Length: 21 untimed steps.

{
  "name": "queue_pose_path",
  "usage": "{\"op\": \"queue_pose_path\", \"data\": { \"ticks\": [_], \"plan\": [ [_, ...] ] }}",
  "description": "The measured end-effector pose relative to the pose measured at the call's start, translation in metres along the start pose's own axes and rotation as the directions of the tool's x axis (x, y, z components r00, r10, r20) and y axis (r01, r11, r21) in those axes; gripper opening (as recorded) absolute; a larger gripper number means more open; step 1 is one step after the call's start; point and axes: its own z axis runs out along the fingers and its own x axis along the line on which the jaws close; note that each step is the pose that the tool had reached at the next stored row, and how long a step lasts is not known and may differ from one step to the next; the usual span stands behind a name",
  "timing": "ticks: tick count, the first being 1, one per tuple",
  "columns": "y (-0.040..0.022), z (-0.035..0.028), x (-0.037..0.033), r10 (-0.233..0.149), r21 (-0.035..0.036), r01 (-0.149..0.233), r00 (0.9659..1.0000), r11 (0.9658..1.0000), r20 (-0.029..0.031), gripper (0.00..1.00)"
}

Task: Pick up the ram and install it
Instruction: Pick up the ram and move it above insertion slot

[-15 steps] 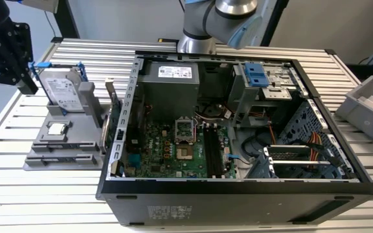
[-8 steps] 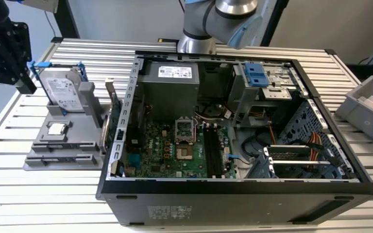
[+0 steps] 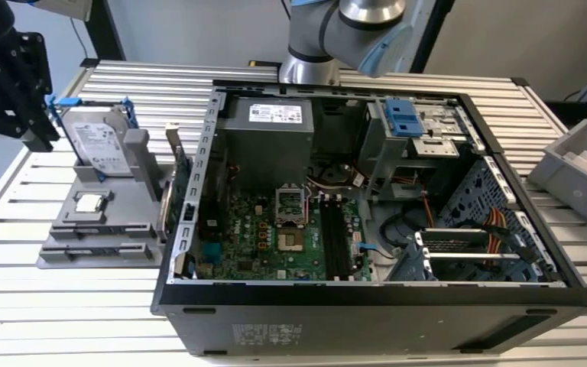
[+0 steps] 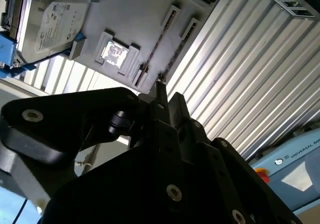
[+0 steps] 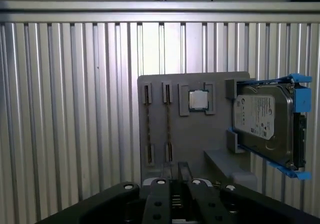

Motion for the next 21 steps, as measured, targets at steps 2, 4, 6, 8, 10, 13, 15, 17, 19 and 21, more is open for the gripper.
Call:
{"op": "queue_pose_path", "data": {
  "ticks": [2,4,6,8,10,13,15,17,19,21],
  "plan": [
    [0.0,0.0,0.0,0.0,0.0,0.0,1.0,1.0,0.0,1.0],
    [0.0,0.0,0.0,0.0,0.0,0.0,1.0,1.0,0.0,1.0],
    [0.0,0.0,0.0,0.0,0.0,0.0,1.0,1.0,0.0,1.0],
    [0.0,0.0001,0.0,0.0,0.0001,0.0,1.0,1.0,0.0001,1.0],
    [0.0,0.0,0.0,0.0,0.0,0.0,1.0,1.0,0.0,1.0],
    [-0.0003,0.0001,0.0,-0.008,-0.0003,0.008,1.0,1.0,0.0001,1.0],
    [-0.0008,0.0003,0.0,-0.025,-0.0011,0.025,0.9997,0.9997,0.0007,1.0],
    [-0.0017,0.0005,0.0,-0.046,-0.0021,0.046,0.9989,0.9989,0.0016,1.0],
    [-0.0026,0.0004,-0.0001,-0.067,-0.0033,0.067,0.9977,0.9977,0.0021,1.0],
    [-0.0032,0.0005,-0.0001,-0.085,-0.004,0.085,0.9964,0.9964,0.0025,1.0]
  ]
}}
